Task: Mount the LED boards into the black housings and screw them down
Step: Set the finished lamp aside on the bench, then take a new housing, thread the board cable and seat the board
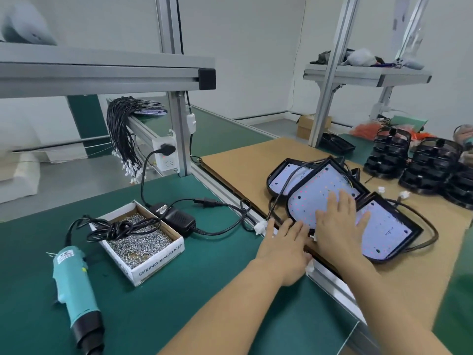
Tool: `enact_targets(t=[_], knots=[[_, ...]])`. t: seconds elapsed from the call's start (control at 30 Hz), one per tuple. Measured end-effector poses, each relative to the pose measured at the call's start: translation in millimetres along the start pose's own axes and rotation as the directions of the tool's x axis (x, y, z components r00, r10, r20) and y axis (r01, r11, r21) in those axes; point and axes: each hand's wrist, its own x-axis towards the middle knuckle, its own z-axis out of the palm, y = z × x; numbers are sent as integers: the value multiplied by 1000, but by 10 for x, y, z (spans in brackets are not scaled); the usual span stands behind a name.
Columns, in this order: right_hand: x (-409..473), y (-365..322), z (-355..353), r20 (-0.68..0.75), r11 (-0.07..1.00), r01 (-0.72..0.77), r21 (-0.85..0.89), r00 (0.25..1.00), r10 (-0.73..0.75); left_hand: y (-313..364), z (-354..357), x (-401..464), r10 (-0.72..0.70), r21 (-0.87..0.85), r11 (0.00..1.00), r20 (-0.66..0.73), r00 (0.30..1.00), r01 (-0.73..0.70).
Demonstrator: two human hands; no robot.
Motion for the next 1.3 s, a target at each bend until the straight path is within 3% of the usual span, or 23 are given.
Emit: enact_targets(t=[0.23,0.37,0.5,0.73,0.9,1.07,1.17,1.23,1.3], knots=[[-305,-903,-2,72,942,299,155,947,-313,-586,-239,-541,-210,13,977,-58,976,211],[-575,-1579,9,133,851,458,257,855,-500,-996,-362,-1035,-366,113,921,-71,928,372],[-902,-2187,31,171,745,581,328,739,-652,-1320,-373,-1572,-515,106,846,-88,853,522],[-1590,-3126,75,178,551,710,439,533,-827,-1855,-347,-2583,-748,58,656,-80,659,752],[-1958,-3515,93,247,501,760,414,436,-865,-2165,-346,-3176,-837,-61,535,-175,519,842],[-2196,-3666,89,288,453,815,362,365,-885,-2637,-393,-3808,-893,-139,376,-319,318,916],[-2276,-3697,68,318,435,834,338,334,-887,-2961,-492,-4175,-876,-224,283,-458,155,933],[-2312,-3701,58,324,422,844,331,319,-891,-3211,-585,-4434,-848,-218,193,-527,51,957],[-2332,-3699,41,307,406,854,325,311,-899,-3468,-683,-4674,-855,-165,96,-518,-3,982]])
